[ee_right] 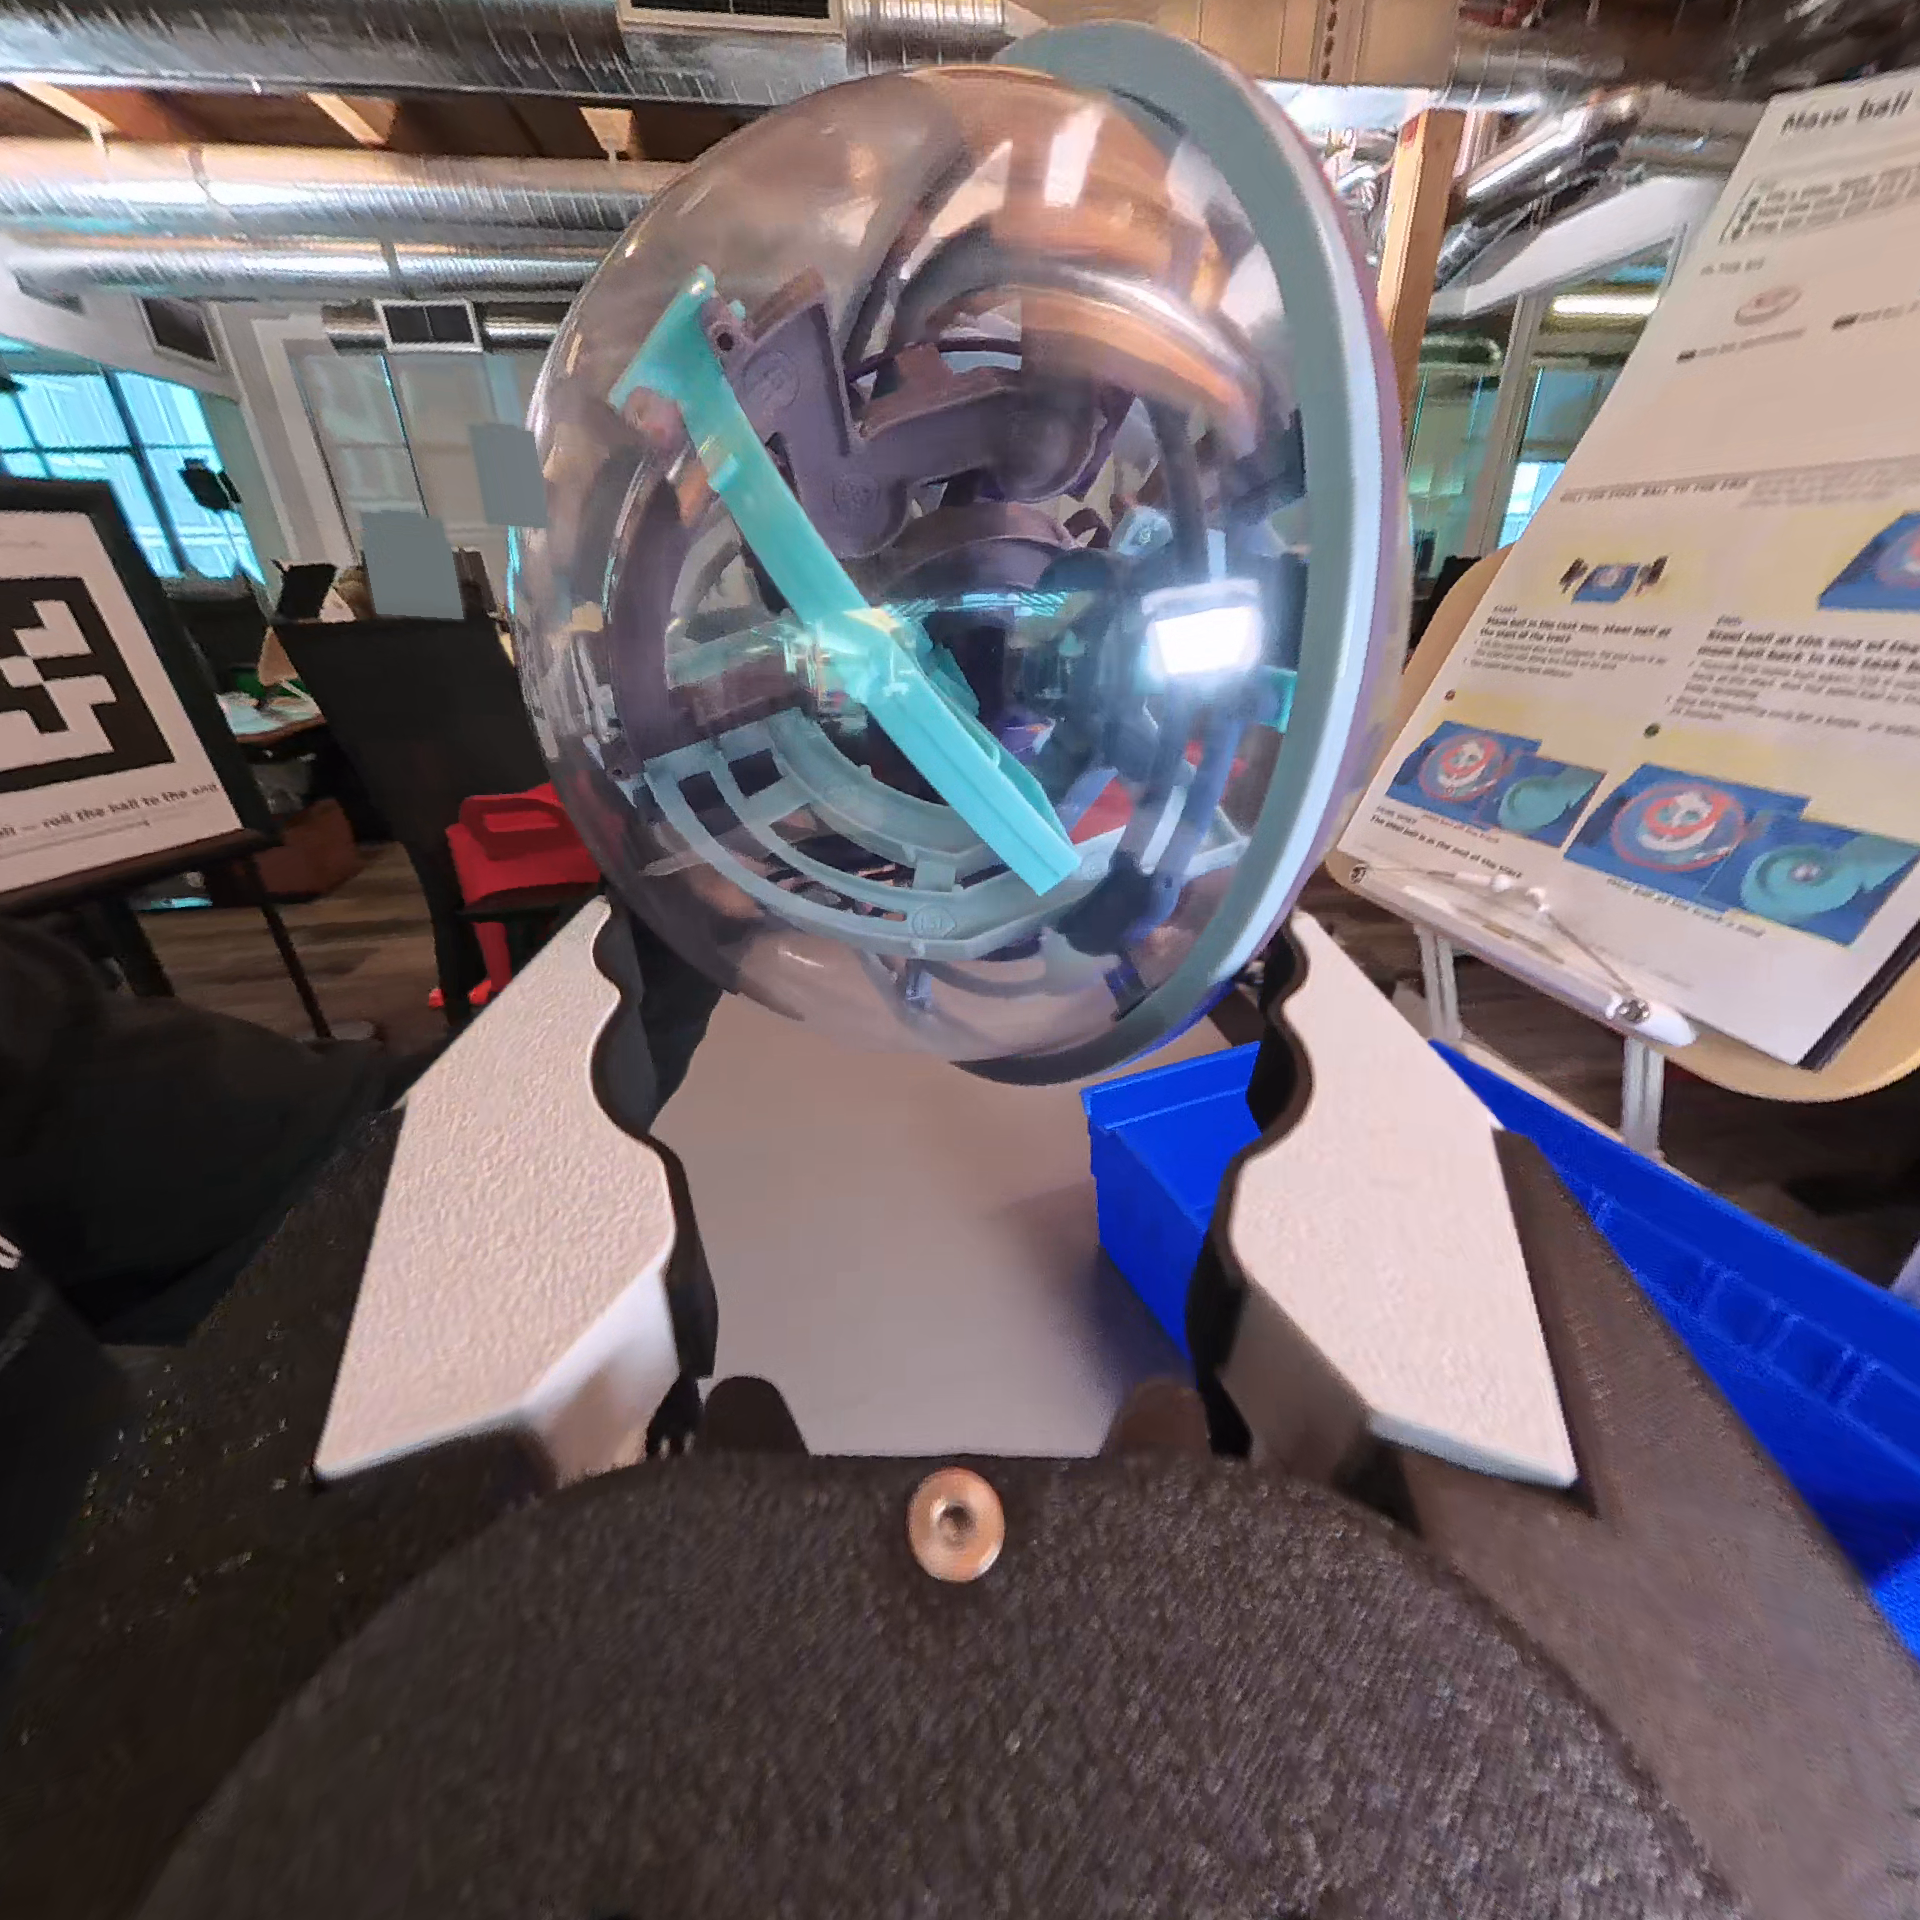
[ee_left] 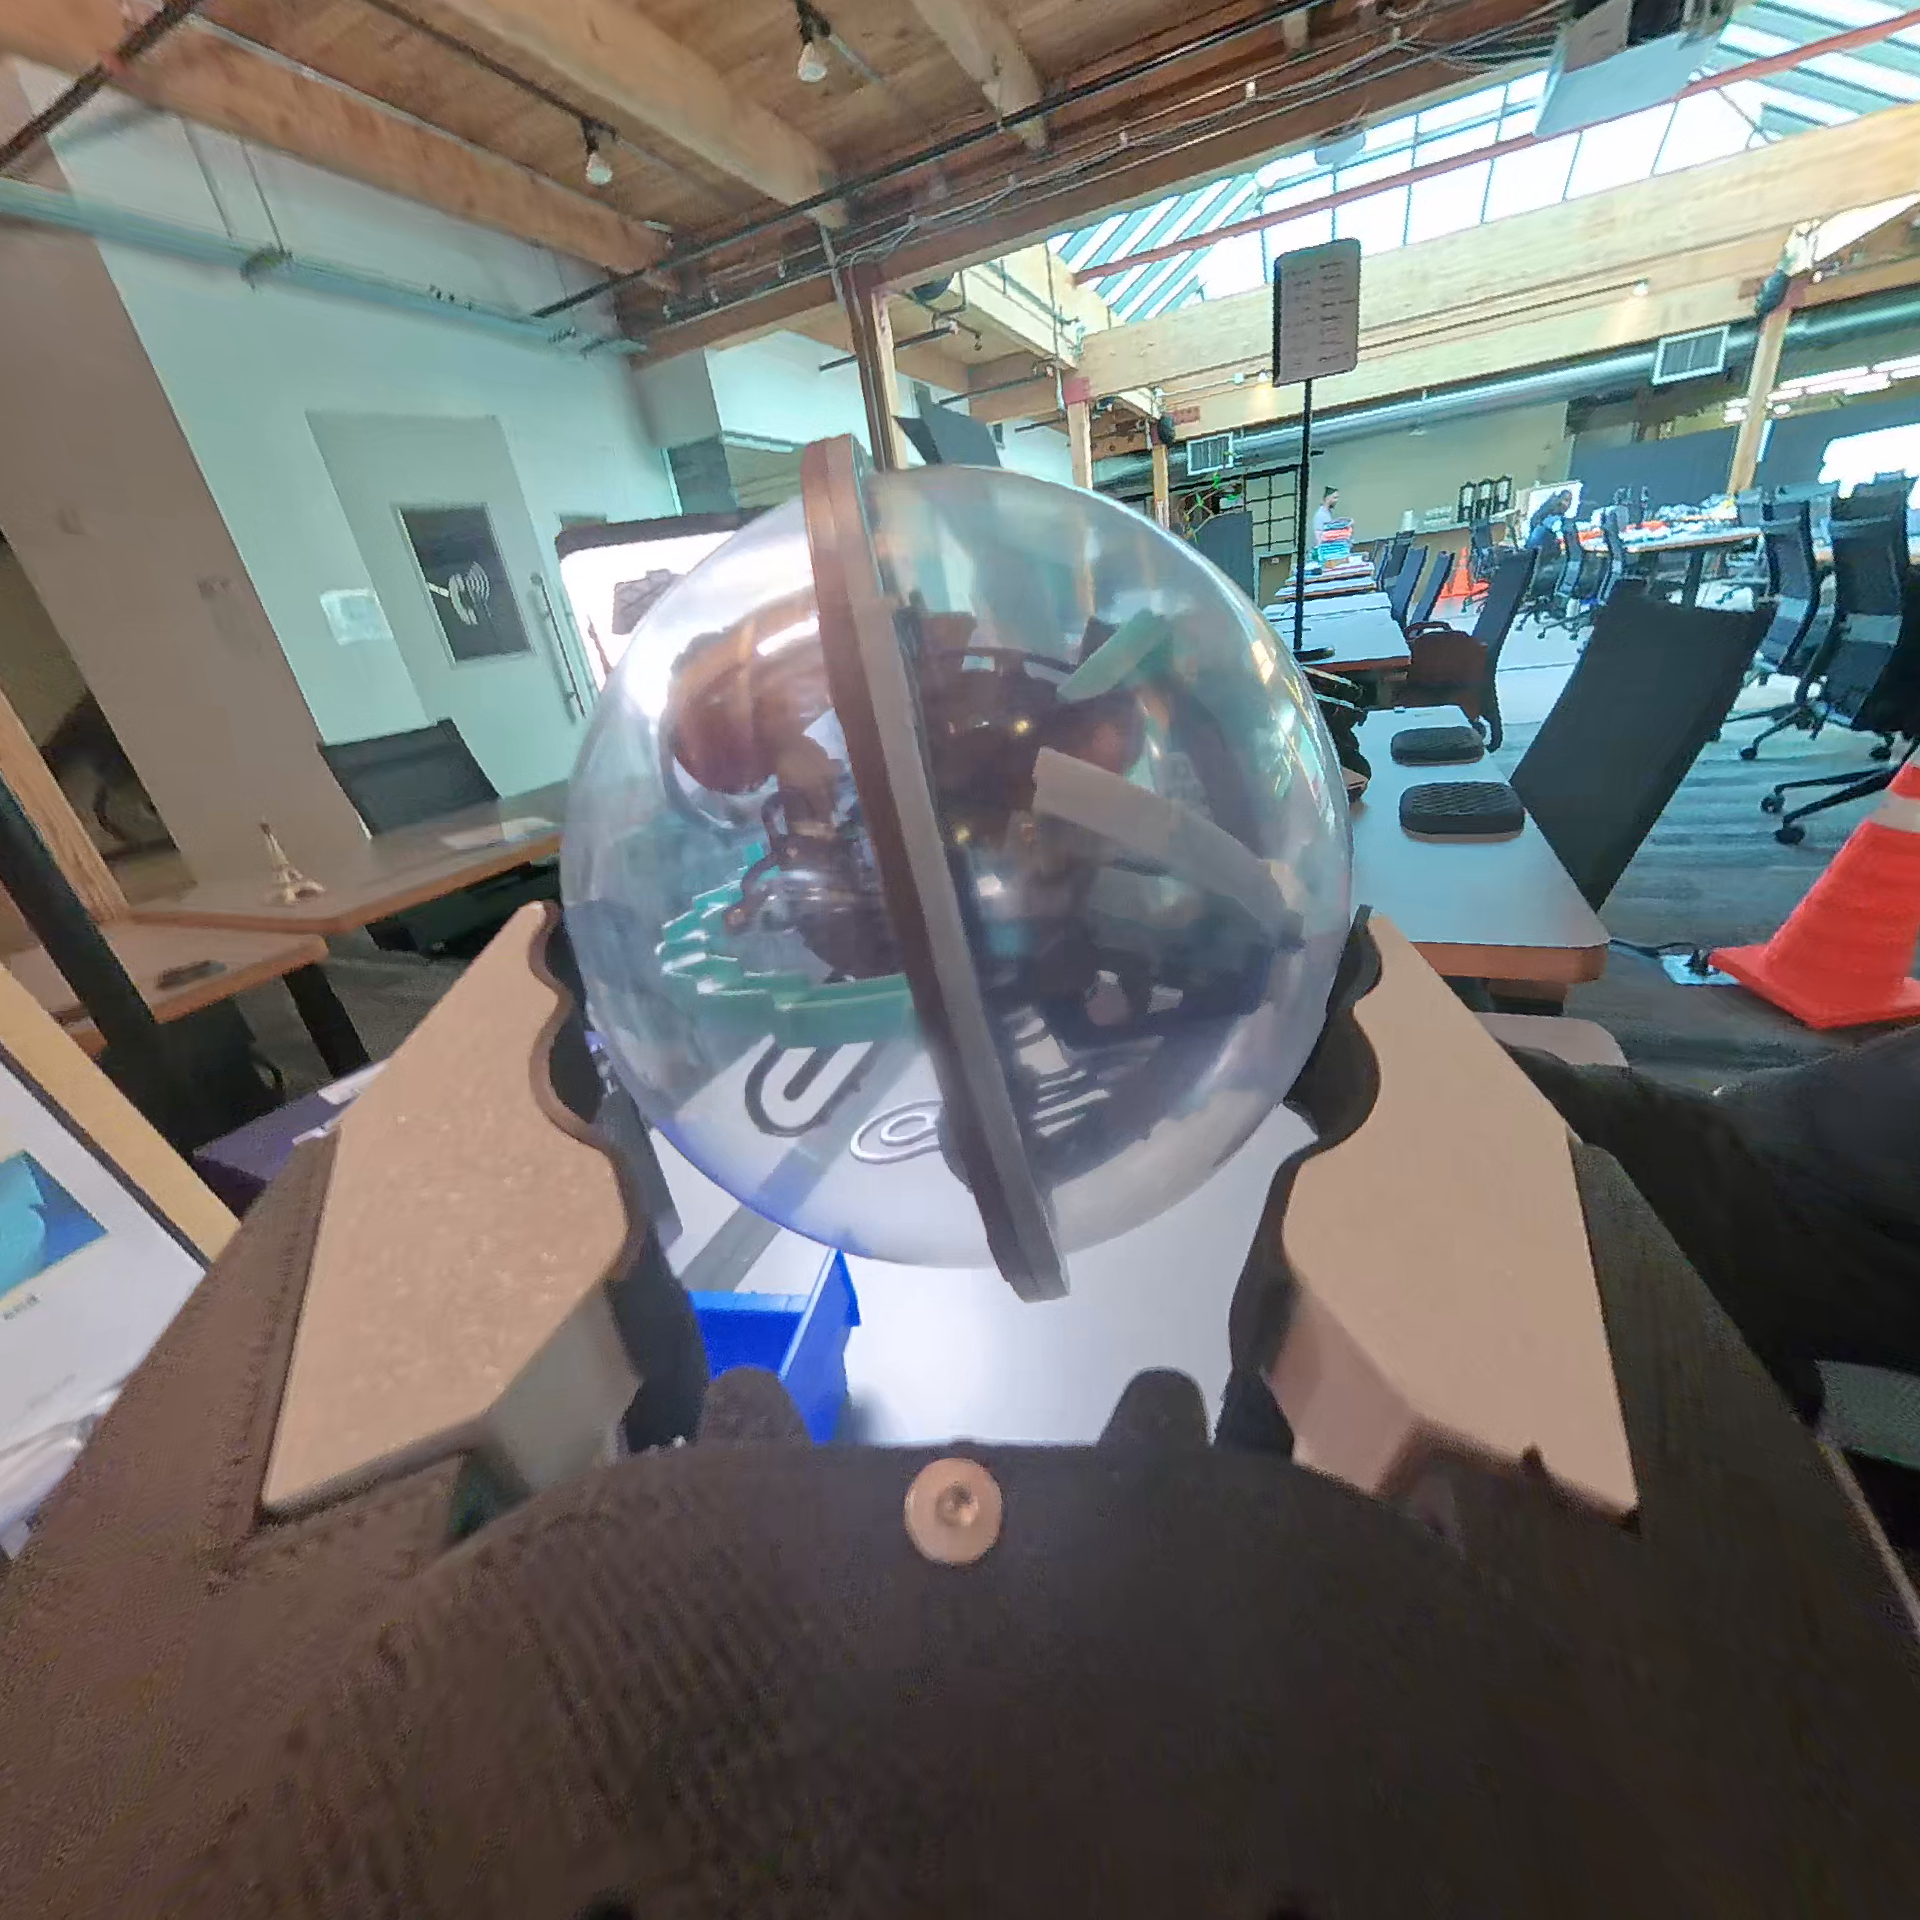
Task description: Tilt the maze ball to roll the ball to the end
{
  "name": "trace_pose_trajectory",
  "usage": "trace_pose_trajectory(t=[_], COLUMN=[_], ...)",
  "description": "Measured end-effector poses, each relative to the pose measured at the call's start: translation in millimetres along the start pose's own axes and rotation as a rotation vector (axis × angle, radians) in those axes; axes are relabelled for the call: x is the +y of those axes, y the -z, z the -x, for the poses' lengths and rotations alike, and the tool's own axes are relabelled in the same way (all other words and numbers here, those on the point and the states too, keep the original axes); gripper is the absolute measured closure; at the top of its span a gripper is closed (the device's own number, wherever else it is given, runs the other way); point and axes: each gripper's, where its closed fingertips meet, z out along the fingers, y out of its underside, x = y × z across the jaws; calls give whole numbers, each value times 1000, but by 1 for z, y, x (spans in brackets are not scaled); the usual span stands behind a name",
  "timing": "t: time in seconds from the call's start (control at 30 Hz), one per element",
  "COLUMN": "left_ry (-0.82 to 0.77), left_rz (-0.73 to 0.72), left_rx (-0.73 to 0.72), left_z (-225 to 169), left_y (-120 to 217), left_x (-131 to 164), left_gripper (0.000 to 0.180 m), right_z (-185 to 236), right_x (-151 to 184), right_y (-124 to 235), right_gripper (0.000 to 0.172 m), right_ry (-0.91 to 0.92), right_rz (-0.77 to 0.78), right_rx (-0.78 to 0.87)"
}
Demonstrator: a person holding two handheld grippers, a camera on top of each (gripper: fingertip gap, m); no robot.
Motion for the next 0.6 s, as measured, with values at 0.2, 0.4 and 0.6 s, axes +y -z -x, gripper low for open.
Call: trace_pose_trajectory(t=[0.2, 0.4, 0.6], left_ry=[152, 356, 530], left_rz=[40, 30, 19], left_rx=[-25, 12, 135], left_z=[15, 28, 21], left_y=[-2, -1, -10], left_x=[13, 26, 36], left_gripper=[41, 41, 42], right_z=[-12, -18, -25], right_x=[10, 12, 6], right_y=[-1, -4, 1], right_gripper=[57, 45, 35], right_ry=[-48, 181, 479], right_rz=[26, 8, 7], right_rx=[34, 130, 269])
